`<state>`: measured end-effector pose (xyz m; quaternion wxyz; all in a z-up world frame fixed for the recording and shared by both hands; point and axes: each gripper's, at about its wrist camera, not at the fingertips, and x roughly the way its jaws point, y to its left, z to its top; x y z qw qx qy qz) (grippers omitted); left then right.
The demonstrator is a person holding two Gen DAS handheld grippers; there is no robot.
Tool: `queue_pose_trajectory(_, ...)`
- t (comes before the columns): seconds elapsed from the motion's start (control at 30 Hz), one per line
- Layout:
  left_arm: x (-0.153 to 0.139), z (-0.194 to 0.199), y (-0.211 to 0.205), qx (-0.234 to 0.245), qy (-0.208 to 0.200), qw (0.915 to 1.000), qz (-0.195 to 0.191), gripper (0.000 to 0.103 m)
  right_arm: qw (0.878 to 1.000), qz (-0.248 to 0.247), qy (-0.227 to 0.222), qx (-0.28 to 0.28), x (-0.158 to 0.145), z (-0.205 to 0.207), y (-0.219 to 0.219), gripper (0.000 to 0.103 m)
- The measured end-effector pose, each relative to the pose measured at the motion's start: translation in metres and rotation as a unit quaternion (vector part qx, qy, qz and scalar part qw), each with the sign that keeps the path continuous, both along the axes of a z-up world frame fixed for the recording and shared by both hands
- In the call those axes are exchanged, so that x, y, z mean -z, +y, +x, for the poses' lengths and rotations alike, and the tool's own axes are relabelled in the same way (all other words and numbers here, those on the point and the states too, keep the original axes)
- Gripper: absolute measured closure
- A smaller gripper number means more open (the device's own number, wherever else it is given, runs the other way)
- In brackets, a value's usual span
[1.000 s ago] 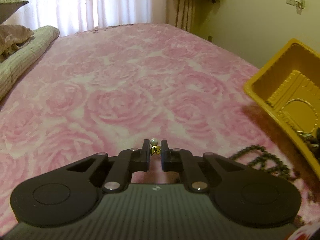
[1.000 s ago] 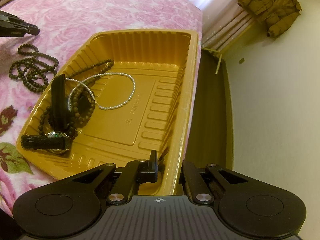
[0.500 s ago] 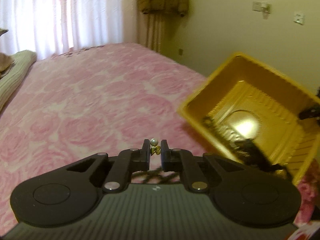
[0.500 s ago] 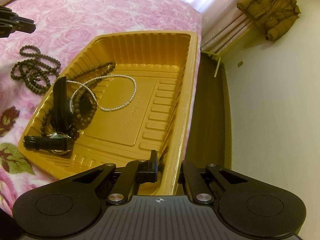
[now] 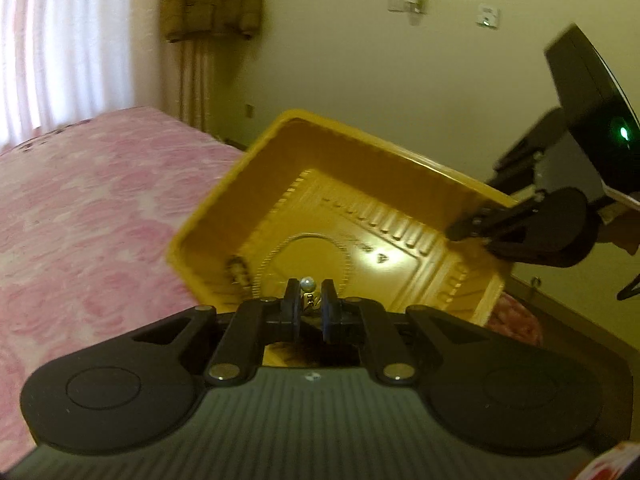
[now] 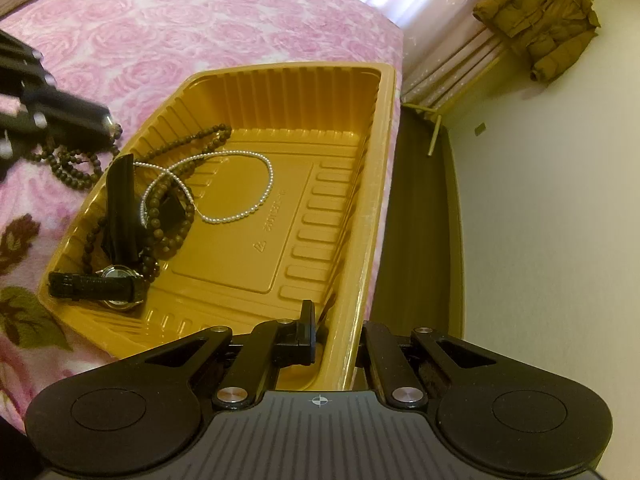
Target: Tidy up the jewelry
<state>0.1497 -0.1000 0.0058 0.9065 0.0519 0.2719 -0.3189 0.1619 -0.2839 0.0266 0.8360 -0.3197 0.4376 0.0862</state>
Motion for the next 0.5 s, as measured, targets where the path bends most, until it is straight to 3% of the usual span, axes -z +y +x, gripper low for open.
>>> queue_pose_trajectory(0.5,0.012,0.004,-0.037,0.037,0.017,0.9991,0.015,0.094,1.000,0.004,0.002,0.000,0.002,0.000,-0.002,0.098)
